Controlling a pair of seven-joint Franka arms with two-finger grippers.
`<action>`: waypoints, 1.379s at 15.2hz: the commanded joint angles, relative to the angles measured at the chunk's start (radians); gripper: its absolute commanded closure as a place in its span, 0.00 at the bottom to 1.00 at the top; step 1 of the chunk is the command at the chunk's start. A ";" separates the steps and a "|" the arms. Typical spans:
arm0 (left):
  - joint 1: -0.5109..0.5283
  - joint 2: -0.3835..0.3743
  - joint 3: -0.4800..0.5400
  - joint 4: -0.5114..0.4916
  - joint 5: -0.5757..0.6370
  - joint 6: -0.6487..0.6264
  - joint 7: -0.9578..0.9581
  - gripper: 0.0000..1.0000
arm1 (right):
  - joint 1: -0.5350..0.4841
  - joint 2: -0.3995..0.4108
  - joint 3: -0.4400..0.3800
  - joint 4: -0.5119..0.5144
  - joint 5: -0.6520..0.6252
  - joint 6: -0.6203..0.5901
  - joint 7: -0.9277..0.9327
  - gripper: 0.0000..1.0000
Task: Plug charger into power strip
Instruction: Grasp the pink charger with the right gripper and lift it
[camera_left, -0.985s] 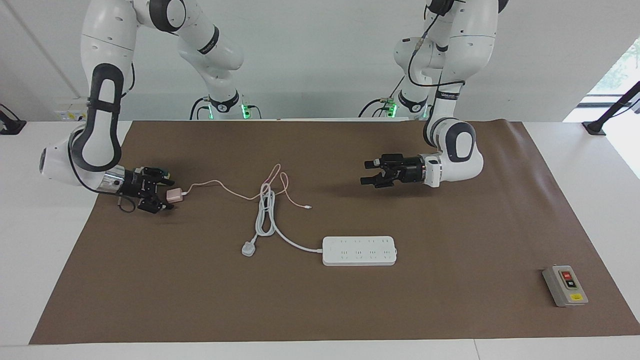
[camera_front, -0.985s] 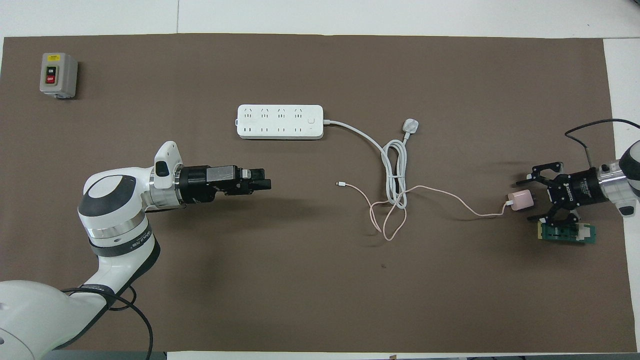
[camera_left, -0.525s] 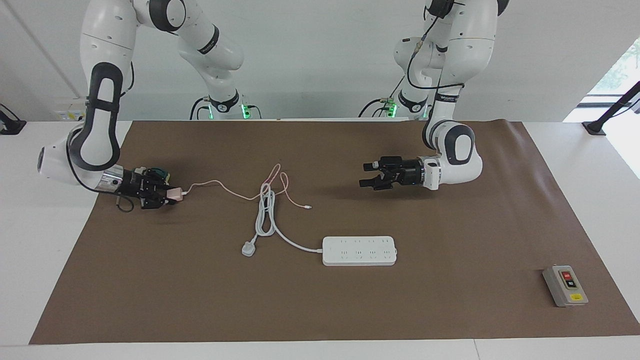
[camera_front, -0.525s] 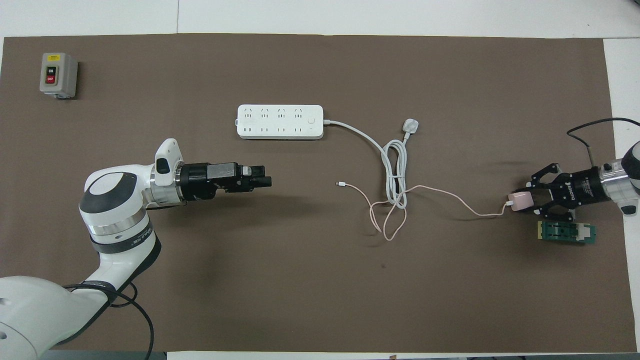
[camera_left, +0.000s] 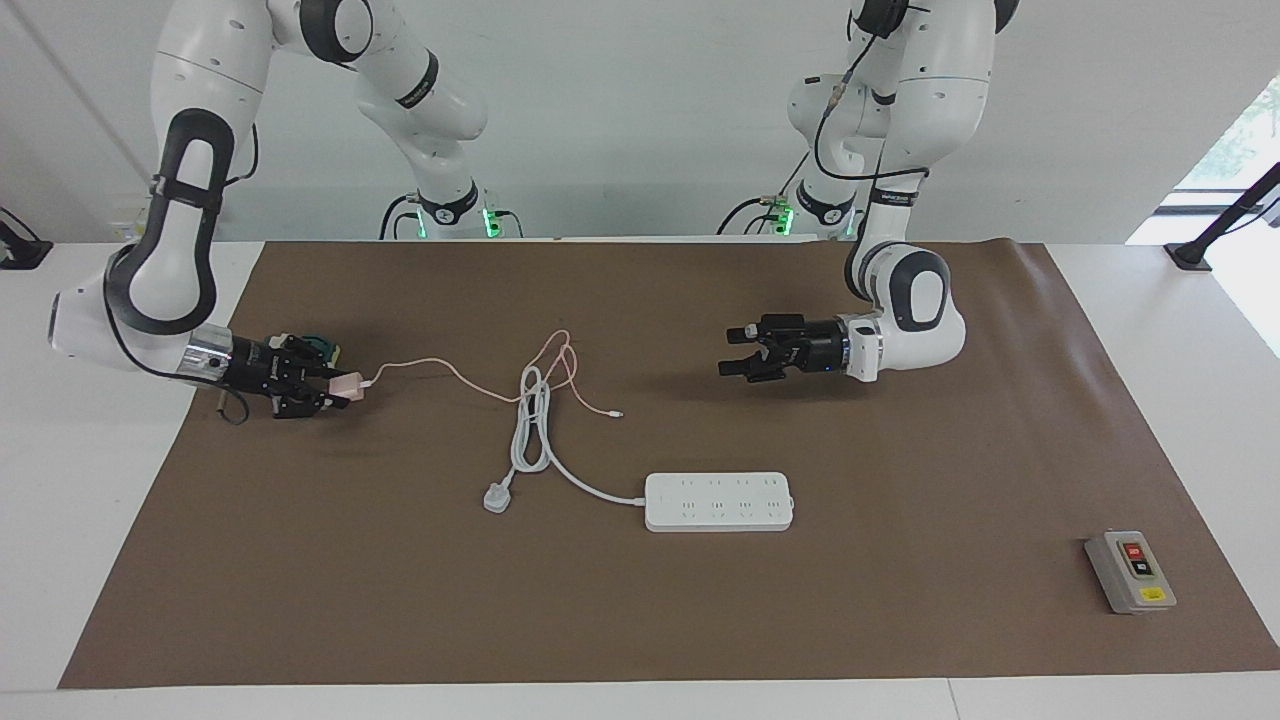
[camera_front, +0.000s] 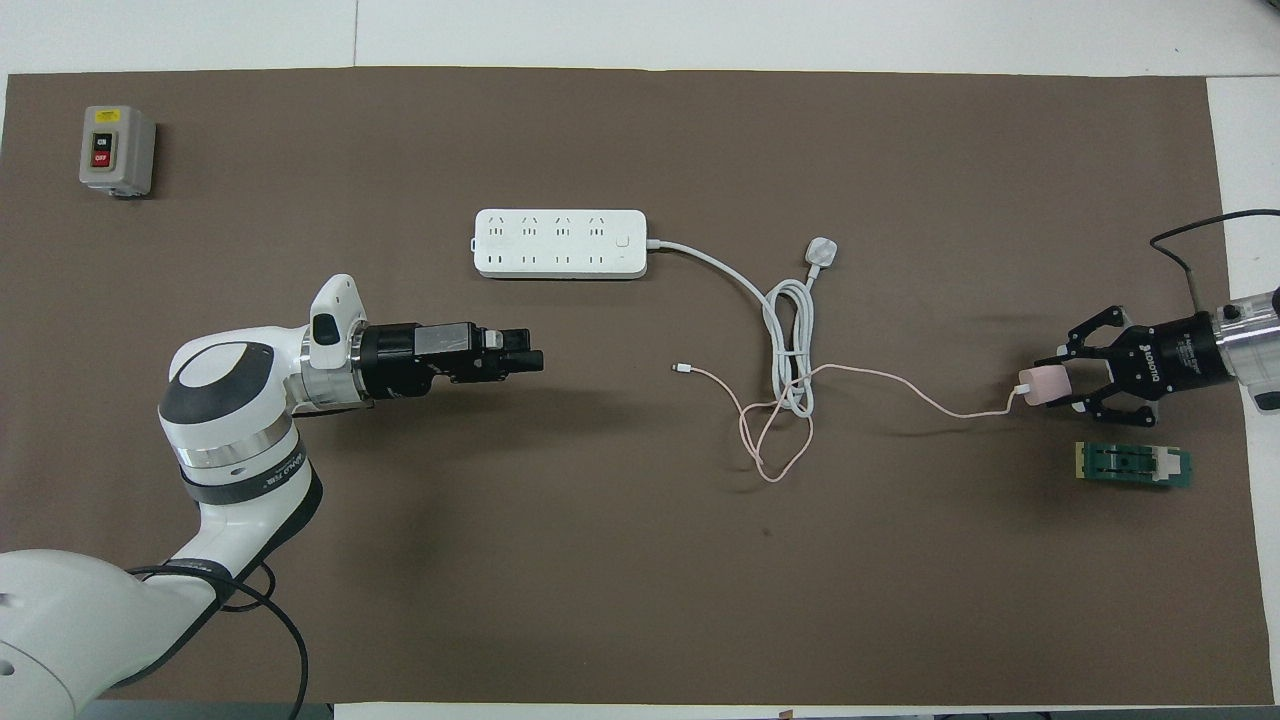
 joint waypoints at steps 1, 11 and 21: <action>-0.016 0.016 0.009 0.018 -0.018 0.000 -0.011 0.00 | 0.044 -0.026 0.005 0.048 0.050 -0.026 0.114 0.92; -0.011 0.031 0.009 0.023 -0.018 -0.035 -0.003 0.00 | 0.277 -0.096 0.005 0.119 0.147 0.016 0.405 0.95; -0.010 0.071 0.009 0.044 -0.018 -0.054 0.044 0.00 | 0.441 -0.149 0.005 0.070 0.224 0.102 0.481 0.95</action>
